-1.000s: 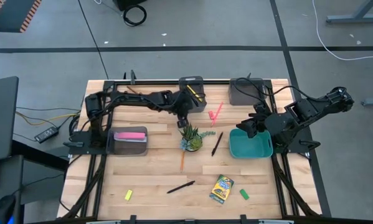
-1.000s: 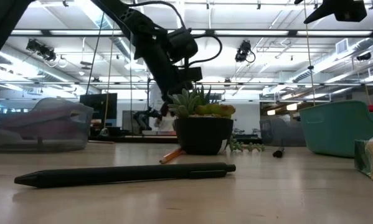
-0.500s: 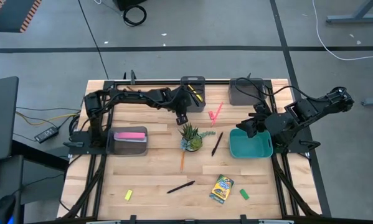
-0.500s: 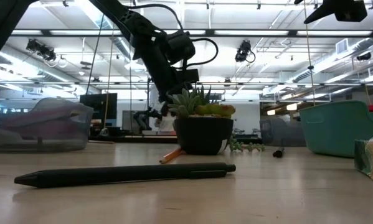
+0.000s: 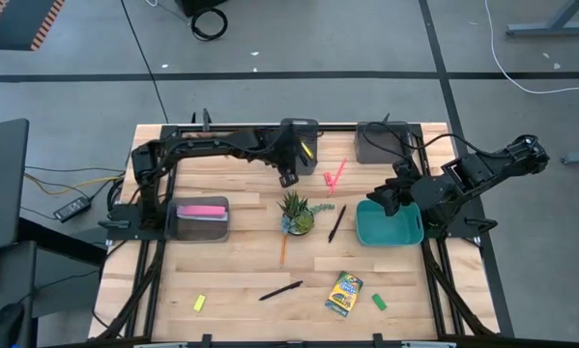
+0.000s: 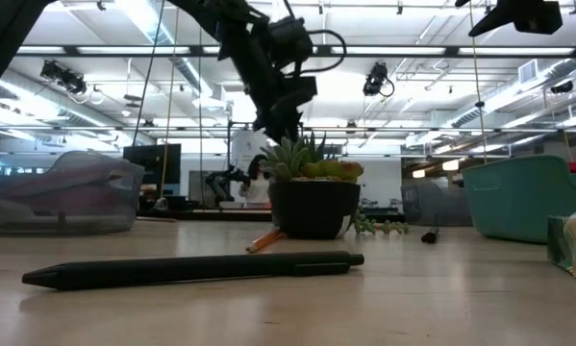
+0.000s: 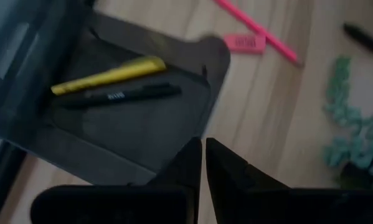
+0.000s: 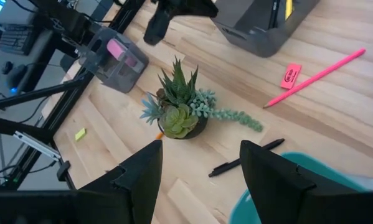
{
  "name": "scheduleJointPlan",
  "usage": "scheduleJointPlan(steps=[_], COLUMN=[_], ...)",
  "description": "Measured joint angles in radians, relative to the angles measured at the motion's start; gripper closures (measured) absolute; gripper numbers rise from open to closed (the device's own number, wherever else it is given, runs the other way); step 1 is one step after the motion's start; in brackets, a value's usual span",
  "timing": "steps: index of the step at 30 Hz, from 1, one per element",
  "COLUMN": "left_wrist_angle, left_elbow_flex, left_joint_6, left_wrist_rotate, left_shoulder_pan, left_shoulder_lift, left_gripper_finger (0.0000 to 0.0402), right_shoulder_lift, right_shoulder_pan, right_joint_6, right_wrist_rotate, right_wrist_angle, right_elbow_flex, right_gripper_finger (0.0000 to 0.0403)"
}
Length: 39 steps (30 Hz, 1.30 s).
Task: Sort crayons/erasers/pens/pencils in bins
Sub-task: Adjust the middle black bin
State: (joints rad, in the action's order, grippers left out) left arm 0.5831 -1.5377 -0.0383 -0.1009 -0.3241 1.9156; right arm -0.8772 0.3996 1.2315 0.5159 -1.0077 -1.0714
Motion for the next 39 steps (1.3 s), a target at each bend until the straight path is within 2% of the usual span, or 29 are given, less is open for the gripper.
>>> scheduleJointPlan(steps=[5, 8, 10, 13, 16, 19, 23, 27, 32, 39], left_wrist_angle=[0.013, 0.106, 0.195, 0.305, 0.368, 0.439, 0.464, 0.467, 0.492, 0.553], left_elbow_flex=[-0.066, -0.141, -0.206, -0.294, -0.326, -0.325, -0.324, -0.324, -0.324, -0.323], left_joint_6=[0.022, 0.028, 0.033, 0.017, -0.026, -0.042, -0.043, -0.034, -0.03, -0.033], left_wrist_rotate=[0.001, -0.039, -0.059, -0.06, -0.045, 0.046, 0.184, 0.218, 0.217, 0.211], left_shoulder_pan=[0.0, -0.002, -0.011, -0.035, -0.064, -0.117, -0.181, -0.202, -0.203, -0.208], left_shoulder_lift=[0.0, 0.0, 0.0, -0.015, -0.074, -0.143, -0.231, -0.302, -0.363, -0.415], left_gripper_finger=[0.0371, 0.0376, 0.038, 0.0388, 0.0394, 0.0395, 0.0389, 0.039, 0.0396, 0.038], right_shoulder_lift=[0.0, -0.011, -0.028, -0.075, -0.147, -0.223, -0.333, -0.477, -0.675, -0.866], right_shoulder_pan=[0.0, -0.027, -0.083, -0.233, -0.385, -0.532, -0.725, -0.867, -0.953, -1.01], right_joint_6=[-0.028, -0.008, -0.053, -0.24, -0.442, -0.599, -0.765, -0.921, -1.058, -1.12], right_wrist_rotate=[0.017, 0.095, 0.082, -0.063, -0.211, -0.316, -0.494, -0.622, -0.682, -0.667], right_wrist_angle=[-0.015, -0.07, -0.076, -0.021, 0.052, 0.128, 0.257, 0.348, 0.369, 0.361], right_elbow_flex=[0.0, 0.006, 0.014, 0.014, 0.014, 0.014, 0.014, -0.009, -0.112, -0.24], right_gripper_finger=[0.0181, 0.0181, 0.0181, 0.0181, 0.0187, 0.0205, 0.0249, 0.031, 0.039, 0.0394])
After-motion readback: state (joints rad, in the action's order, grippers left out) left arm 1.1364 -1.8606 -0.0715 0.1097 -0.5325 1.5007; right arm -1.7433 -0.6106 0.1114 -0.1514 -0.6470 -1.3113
